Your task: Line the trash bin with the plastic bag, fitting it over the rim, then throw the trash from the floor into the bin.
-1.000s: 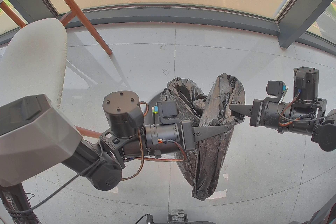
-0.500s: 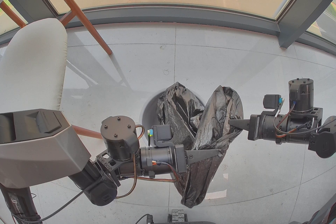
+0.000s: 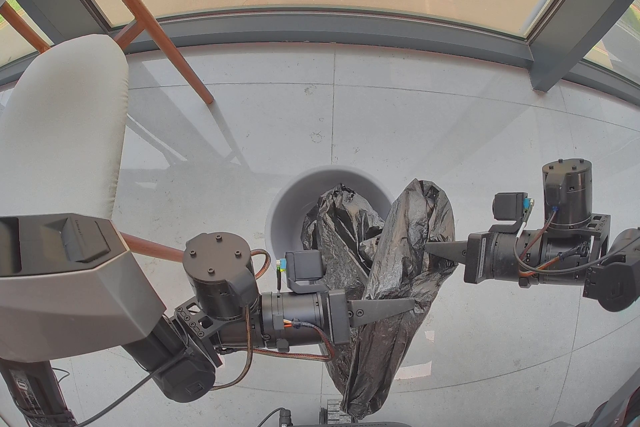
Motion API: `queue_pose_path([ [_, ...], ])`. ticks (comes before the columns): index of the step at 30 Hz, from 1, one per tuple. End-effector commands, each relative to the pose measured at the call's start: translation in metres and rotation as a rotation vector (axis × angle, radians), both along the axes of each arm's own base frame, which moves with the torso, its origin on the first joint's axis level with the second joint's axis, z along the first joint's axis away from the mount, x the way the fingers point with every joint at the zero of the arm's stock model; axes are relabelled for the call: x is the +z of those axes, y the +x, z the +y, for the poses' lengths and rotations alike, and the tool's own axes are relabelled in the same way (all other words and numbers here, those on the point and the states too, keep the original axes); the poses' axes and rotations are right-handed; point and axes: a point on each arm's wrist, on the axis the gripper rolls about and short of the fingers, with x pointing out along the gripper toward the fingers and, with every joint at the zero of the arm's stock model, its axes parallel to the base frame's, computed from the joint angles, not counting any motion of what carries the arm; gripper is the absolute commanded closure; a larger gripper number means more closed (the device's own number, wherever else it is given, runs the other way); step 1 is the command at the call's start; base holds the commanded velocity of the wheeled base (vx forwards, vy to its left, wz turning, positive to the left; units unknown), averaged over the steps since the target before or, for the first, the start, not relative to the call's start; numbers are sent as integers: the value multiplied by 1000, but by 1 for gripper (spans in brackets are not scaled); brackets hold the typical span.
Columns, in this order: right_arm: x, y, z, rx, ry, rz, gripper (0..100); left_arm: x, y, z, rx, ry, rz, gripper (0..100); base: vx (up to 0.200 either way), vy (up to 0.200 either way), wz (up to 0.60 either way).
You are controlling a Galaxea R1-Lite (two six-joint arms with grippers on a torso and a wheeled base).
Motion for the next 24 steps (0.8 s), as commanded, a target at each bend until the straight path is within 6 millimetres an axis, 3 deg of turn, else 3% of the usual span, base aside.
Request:
queue_pose_path([
  [1,-12,9,4,-3,-19,30,100,-11,8,-5,6,12,7,100,0,0,0],
  [10,-18,35,-7,-76,14,-34,100,-26,24,-19,35,15,-1,100,0,0,0],
  [11,-17,36,-9,-80,17,-38,100,-26,24,-20,37,14,-2,0,0,0,0],
  [24,-15,39,-15,-101,21,-42,100,-24,40,-19,103,-7,-26,0,0,0,0],
])
